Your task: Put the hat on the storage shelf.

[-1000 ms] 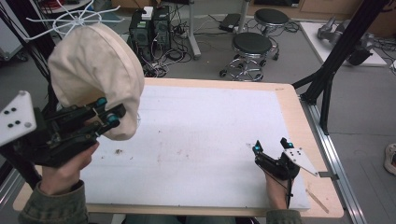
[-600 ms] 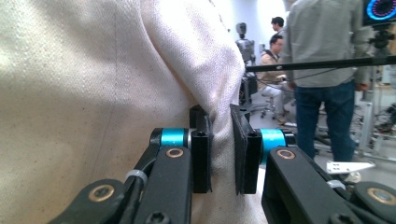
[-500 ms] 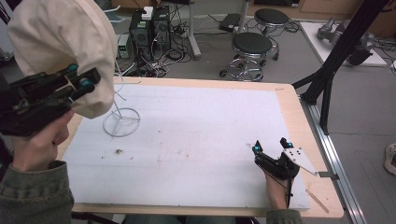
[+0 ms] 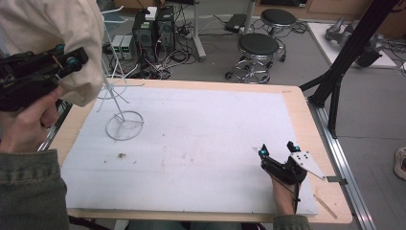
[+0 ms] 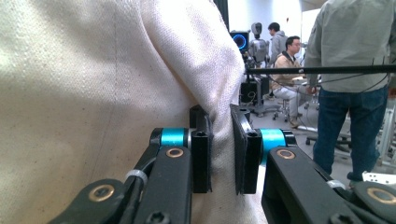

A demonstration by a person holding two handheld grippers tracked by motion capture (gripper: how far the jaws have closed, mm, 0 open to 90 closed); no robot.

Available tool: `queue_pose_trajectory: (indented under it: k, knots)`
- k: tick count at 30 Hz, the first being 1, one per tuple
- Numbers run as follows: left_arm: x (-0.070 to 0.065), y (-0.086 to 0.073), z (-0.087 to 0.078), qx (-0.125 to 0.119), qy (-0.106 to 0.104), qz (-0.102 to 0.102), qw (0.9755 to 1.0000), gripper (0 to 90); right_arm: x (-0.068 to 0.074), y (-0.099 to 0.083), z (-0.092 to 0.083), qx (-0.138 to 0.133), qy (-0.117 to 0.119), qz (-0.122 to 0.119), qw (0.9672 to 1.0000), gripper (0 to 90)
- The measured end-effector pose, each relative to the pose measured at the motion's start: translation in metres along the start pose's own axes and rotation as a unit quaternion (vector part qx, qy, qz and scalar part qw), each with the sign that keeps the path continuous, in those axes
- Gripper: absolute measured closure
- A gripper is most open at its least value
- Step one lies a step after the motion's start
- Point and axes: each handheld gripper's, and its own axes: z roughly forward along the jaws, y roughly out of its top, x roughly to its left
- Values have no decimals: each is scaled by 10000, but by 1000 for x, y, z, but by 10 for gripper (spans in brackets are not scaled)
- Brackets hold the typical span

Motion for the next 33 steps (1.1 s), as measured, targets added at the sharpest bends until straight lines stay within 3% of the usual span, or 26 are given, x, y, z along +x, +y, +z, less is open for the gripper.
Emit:
queue_pose_trajectory:
  k: [10,14,20,33]
  knots:
    - [28,-15,9,37,-210,-379,9991,797,0,0,0,14,51,-38,10000,51]
    - [34,-21,10,74,-118,-449,9989,797,1,0,0,17,61,-42,10000,51]
    - [38,-37,15,219,-138,-562,9981,797,1,0,0,23,50,-35,10000,51]
    - [43,-70,13,258,-184,-921,9952,798,0,0,-1,16,49,-16,10000,51]
